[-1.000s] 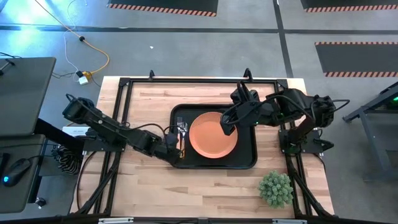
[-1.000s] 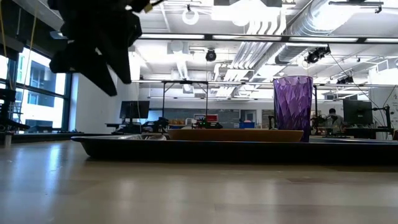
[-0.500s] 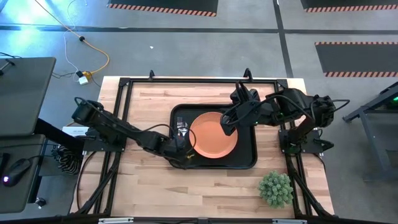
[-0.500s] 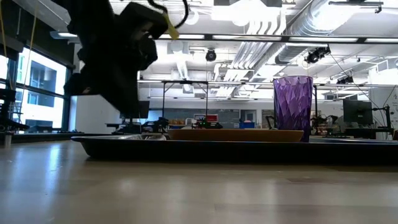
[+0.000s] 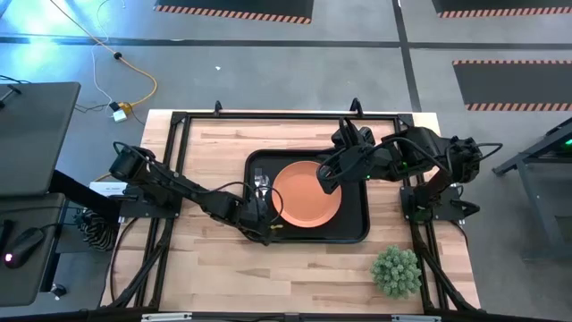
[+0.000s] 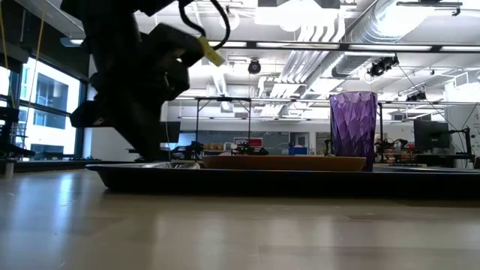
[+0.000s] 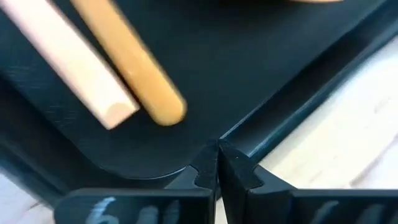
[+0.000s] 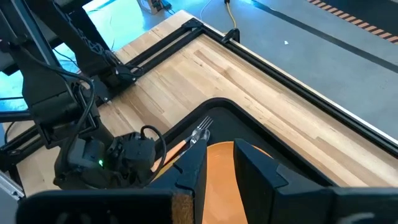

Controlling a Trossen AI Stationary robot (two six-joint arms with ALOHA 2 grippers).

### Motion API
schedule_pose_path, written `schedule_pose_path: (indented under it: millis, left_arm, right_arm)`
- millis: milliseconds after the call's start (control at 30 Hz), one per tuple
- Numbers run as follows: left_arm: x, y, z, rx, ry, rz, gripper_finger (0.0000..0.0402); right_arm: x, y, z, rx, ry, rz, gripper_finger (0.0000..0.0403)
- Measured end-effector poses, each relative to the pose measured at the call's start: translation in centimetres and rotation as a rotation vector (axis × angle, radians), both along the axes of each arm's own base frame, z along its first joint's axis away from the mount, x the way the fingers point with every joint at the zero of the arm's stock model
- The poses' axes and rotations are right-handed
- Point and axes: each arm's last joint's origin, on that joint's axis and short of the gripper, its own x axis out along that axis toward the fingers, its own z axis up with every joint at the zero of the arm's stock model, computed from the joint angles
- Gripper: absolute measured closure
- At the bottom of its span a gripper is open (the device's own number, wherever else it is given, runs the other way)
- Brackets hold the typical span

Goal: Pick and place plate/cup/fork/spoon on tray
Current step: Put the yellow spoon on the black tray between the orange fork and orange plate

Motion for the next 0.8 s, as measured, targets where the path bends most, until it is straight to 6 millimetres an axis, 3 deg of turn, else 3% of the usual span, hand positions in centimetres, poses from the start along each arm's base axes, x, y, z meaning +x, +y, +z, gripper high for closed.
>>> schedule_pose_path:
  millis: [800]
  left_arm:
    - [-0.05, 0.42, -0.94, 0.002, 0.064, 0.006, 0.0401]
  right_arm:
    - [-0.05, -0.01, -0.04, -0.004, 0.006, -0.001, 0.0331]
